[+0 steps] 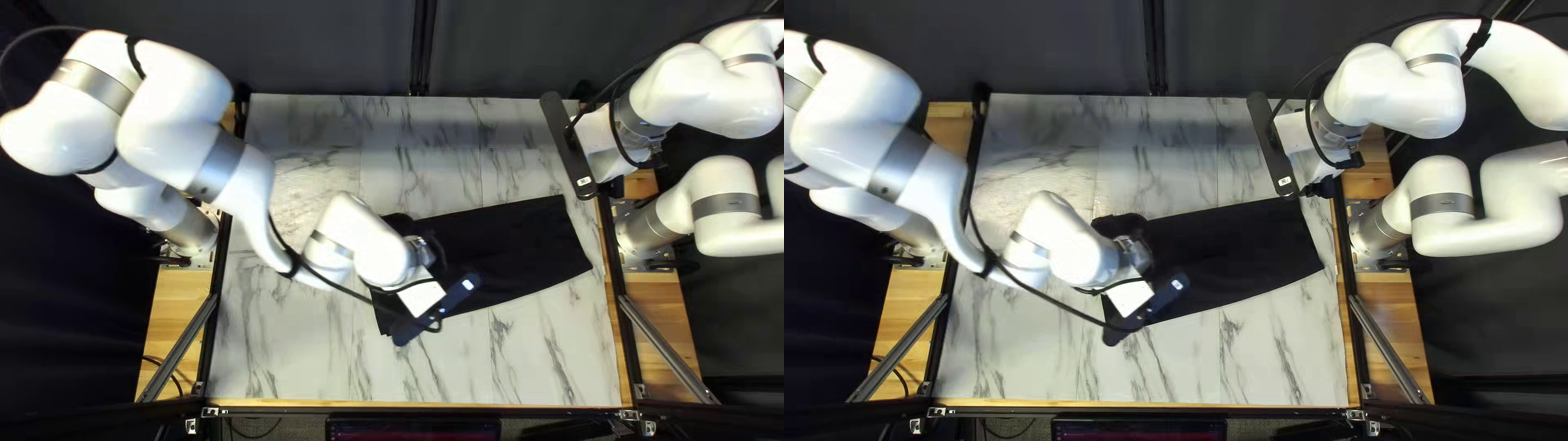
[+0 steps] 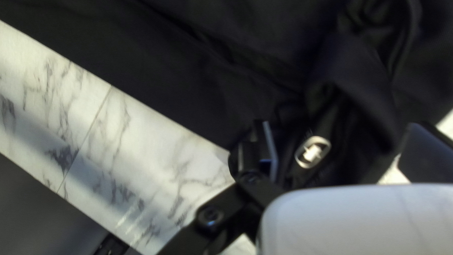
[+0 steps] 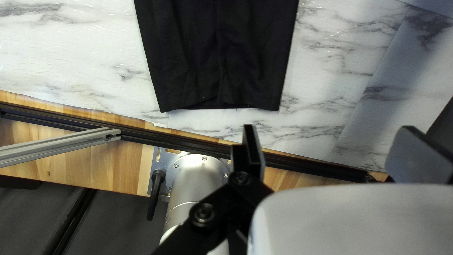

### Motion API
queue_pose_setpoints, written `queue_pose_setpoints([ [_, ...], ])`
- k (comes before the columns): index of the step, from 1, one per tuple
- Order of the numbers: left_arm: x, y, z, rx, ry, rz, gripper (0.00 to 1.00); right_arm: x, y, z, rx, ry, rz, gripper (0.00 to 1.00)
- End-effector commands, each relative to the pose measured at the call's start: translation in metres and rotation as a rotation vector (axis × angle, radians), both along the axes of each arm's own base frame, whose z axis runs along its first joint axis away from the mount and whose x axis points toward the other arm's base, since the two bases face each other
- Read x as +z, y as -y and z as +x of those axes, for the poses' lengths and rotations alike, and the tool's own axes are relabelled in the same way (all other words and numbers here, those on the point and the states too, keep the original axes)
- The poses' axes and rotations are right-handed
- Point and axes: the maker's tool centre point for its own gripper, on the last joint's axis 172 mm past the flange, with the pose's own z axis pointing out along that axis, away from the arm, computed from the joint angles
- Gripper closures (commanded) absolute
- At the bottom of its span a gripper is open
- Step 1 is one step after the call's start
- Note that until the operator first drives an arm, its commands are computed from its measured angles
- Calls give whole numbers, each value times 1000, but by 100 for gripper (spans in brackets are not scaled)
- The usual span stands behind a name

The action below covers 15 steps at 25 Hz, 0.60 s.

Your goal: Fold t-shirt

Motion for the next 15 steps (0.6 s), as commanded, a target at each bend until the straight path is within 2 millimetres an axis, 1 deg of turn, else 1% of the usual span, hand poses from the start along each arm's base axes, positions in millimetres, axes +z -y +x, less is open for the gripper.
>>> queue_pose_setpoints([
  [1, -12, -14, -27, -5, 26, 35, 0, 0, 0, 0, 0, 0, 0, 0],
  [3, -23, -16, -28, -11, 26, 44, 0, 0, 0, 0, 0, 0, 0, 0],
  [5, -38, -17, -27, -15, 23, 44, 0, 0, 0, 0, 0, 0, 0, 0],
  [9, -54, -18, -19, -19, 24, 33, 0, 0, 0, 0, 0, 0, 0, 0],
  [10, -57, -19, -15, -22, 23, 30, 5, 0, 0, 0, 0, 0, 0, 0],
  [11, -58, -20, -12, -24, 24, 28, 13, 0, 0, 0, 0, 0, 0, 0],
  [12, -60, -23, -7, -27, 23, 25, 33, 0, 0, 0, 0, 0, 0, 0],
  [13, -60, -25, -5, -29, 23, 23, 55, 0, 0, 0, 0, 0, 0, 0],
  [14, -58, -29, -1, -34, 22, 22, 93, 0, 0, 0, 0, 0, 0, 0],
  [15, -57, -32, 1, -37, 20, 22, 94, 0, 0, 0, 0, 0, 0, 0],
])
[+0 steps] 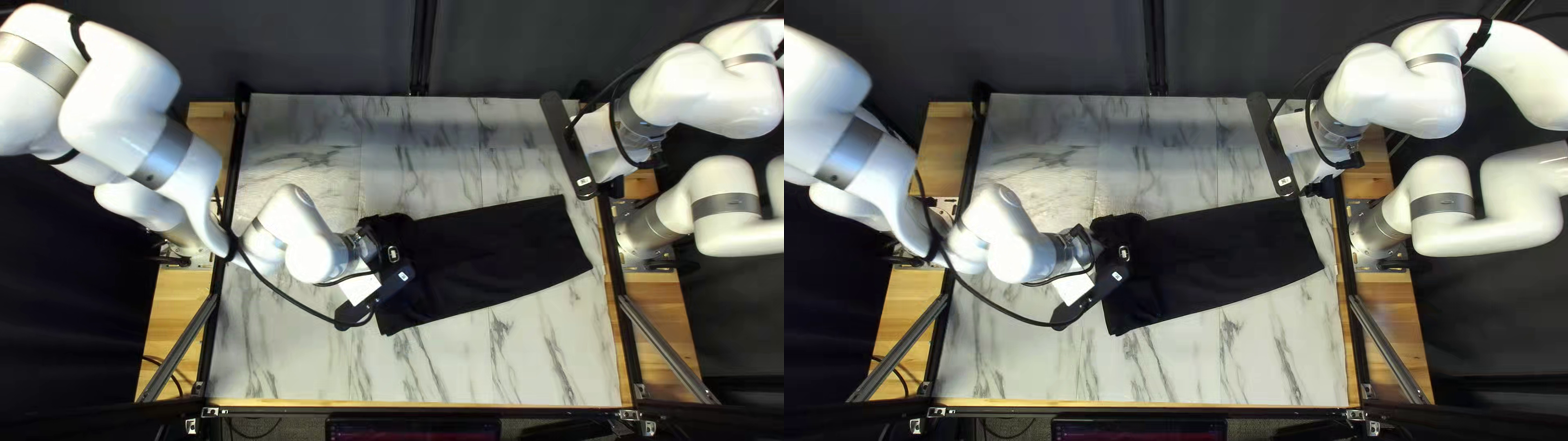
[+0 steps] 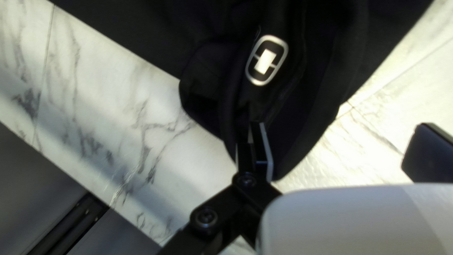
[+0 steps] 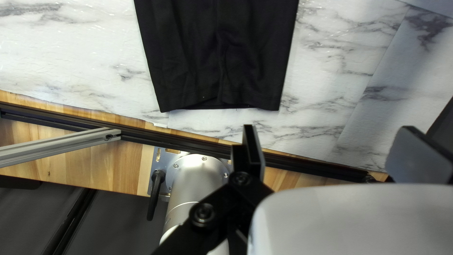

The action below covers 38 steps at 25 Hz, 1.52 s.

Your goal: Fold t-shirt

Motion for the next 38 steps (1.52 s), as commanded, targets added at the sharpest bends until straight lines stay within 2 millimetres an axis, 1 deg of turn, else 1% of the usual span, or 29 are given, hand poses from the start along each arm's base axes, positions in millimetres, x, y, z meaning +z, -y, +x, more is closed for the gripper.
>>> queue_pose_setpoints([
  [1, 3, -11, 11, -14, -2, -6, 99, 0, 0, 0, 0, 0, 0, 0],
  [5, 5, -23, 13, -24, -24, -13, 99, 0, 0, 0, 0, 0, 0, 0],
  [7, 6, -26, 12, -26, -36, -17, 100, 0, 0, 0, 0, 0, 0, 0],
  [11, 19, -25, 17, -36, -51, -14, 100, 0, 0, 0, 0, 0, 0, 0],
  [13, 28, -24, 24, -48, -57, -7, 100, 0, 0, 0, 0, 0, 0, 0],
  [15, 39, -23, 40, -69, -61, 4, 100, 0, 0, 0, 0, 0, 0, 0],
  [16, 40, -24, 46, -76, -62, 7, 100, 0, 0, 0, 0, 0, 0, 0],
  [17, 41, -25, 55, -89, -62, 10, 100, 0, 0, 0, 0, 0, 0, 0],
  [20, 39, -28, 74, -115, -57, 11, 100, 0, 0, 0, 0, 0, 0, 0],
  [21, 39, -28, 77, -120, -56, 10, 100, 0, 0, 0, 0, 0, 0, 0],
  [24, 29, -32, 95, -139, -44, 1, 100, 0, 0, 0, 0, 0, 0, 0],
  [27, 22, -34, 106, -145, -34, -7, 100, 0, 0, 0, 0, 0, 0, 0],
  [29, 21, -37, 109, -140, -25, -12, 100, 0, 0, 0, 0, 0, 0, 0],
  [31, 25, -40, 112, -130, -16, -16, 100, 0, 0, 0, 0, 0, 0, 0],
  [33, 34, -40, 114, -122, -6, -15, 100, 0, 0, 0, 0, 0, 0, 0],
  [38, 58, -27, 116, -122, 15, 5, 100, 0, 0, 0, 0, 0, 0, 0],
])
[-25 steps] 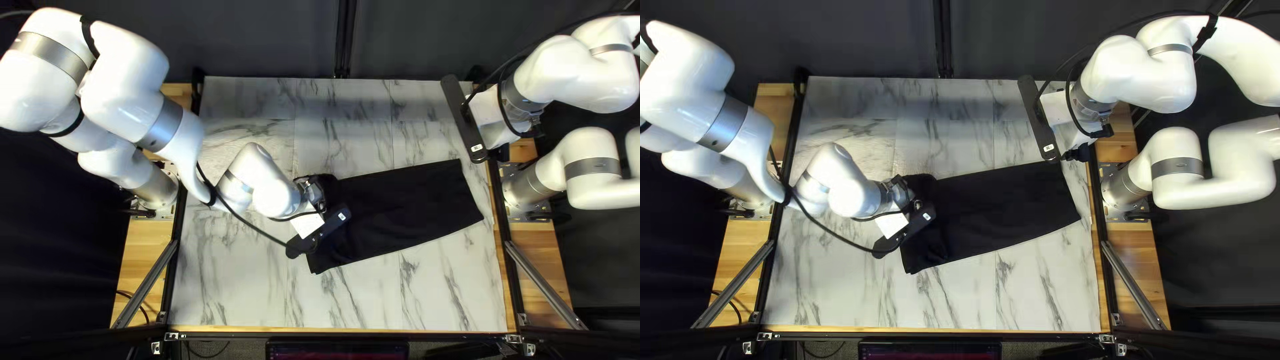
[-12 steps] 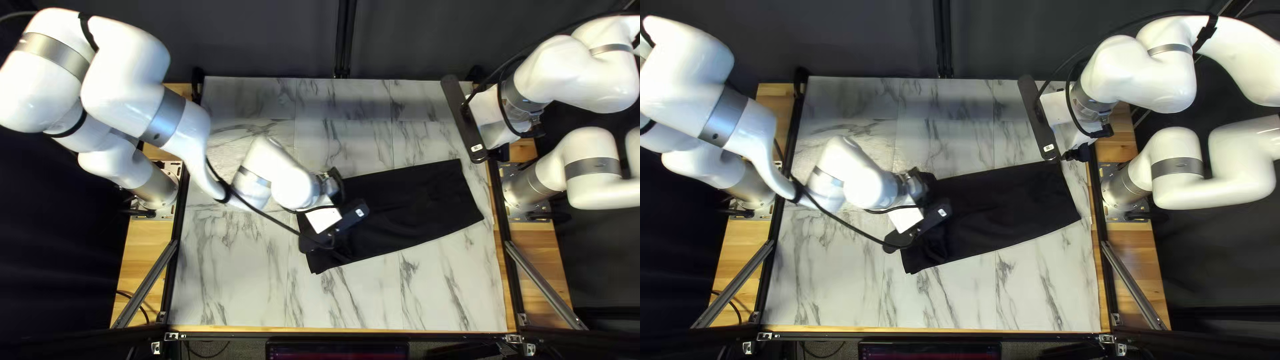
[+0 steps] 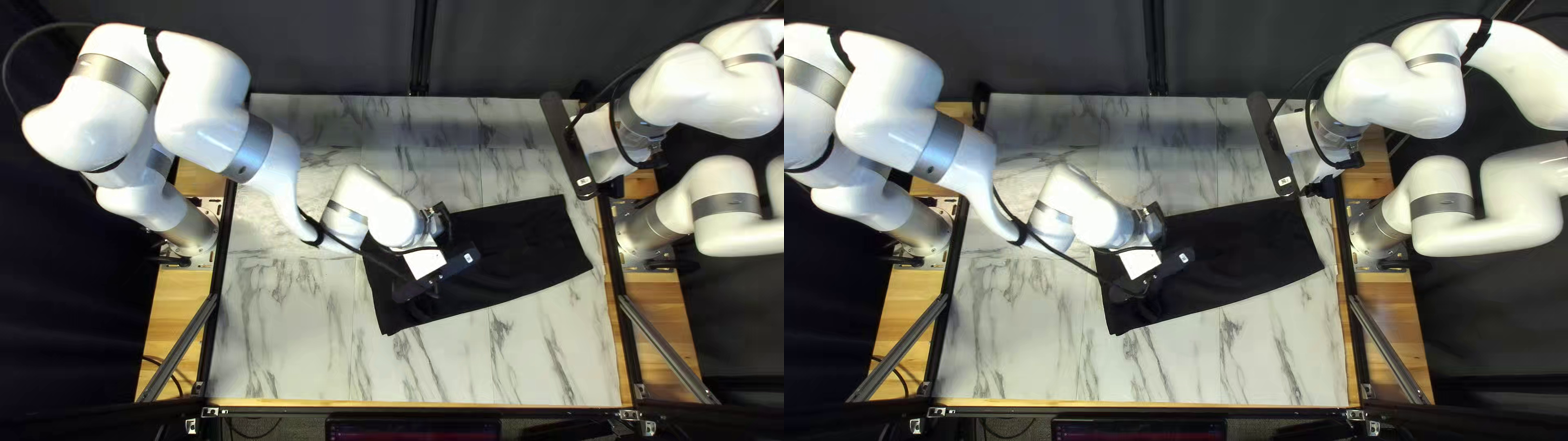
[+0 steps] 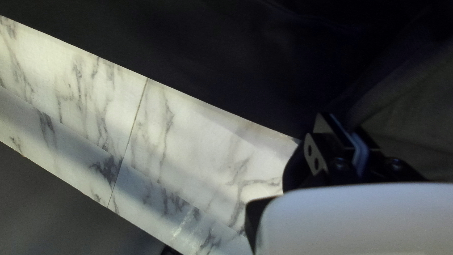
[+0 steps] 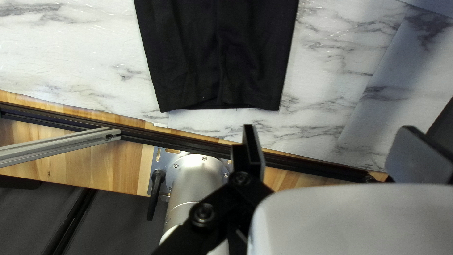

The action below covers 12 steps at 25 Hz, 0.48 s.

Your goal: Fold t-shirt

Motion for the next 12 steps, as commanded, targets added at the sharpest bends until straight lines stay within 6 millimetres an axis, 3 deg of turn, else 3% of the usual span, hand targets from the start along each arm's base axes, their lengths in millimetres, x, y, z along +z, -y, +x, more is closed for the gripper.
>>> queue_pose_setpoints([
  [1, 17, 11, 2, -3, 17, 16, 100, 0, 0, 0, 0, 0, 0, 0],
  [5, 29, 20, 11, -18, 35, 30, 100, 0, 0, 0, 0, 0, 0, 0],
  [12, 42, 13, 30, -39, 68, 45, 100, 0, 0, 0, 0, 0, 0, 0],
])
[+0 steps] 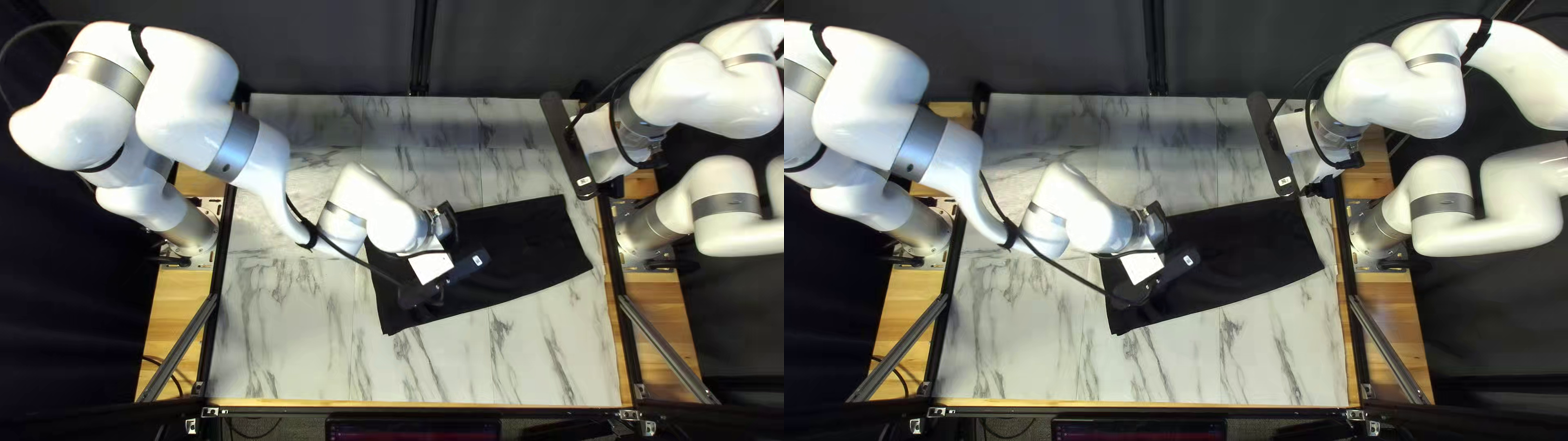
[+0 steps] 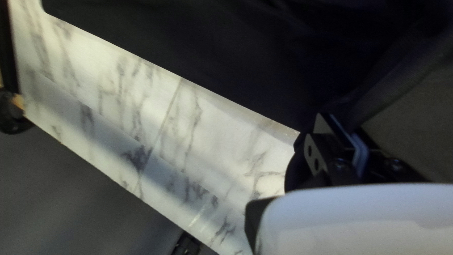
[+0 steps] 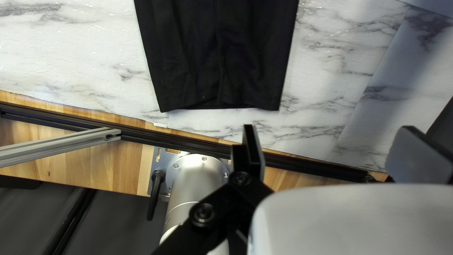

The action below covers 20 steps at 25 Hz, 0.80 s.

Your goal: Fold t-shirt

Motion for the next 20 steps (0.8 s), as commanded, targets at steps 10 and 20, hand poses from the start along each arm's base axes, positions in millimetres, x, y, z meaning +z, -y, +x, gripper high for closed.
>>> queue_pose_setpoints([
  [10, 24, -13, 41, -21, 62, 2, 100, 0, 0, 0, 0, 0, 0, 0],
  [20, 25, -18, 80, -68, 66, -10, 100, 0, 0, 0, 0, 0, 0, 0],
])
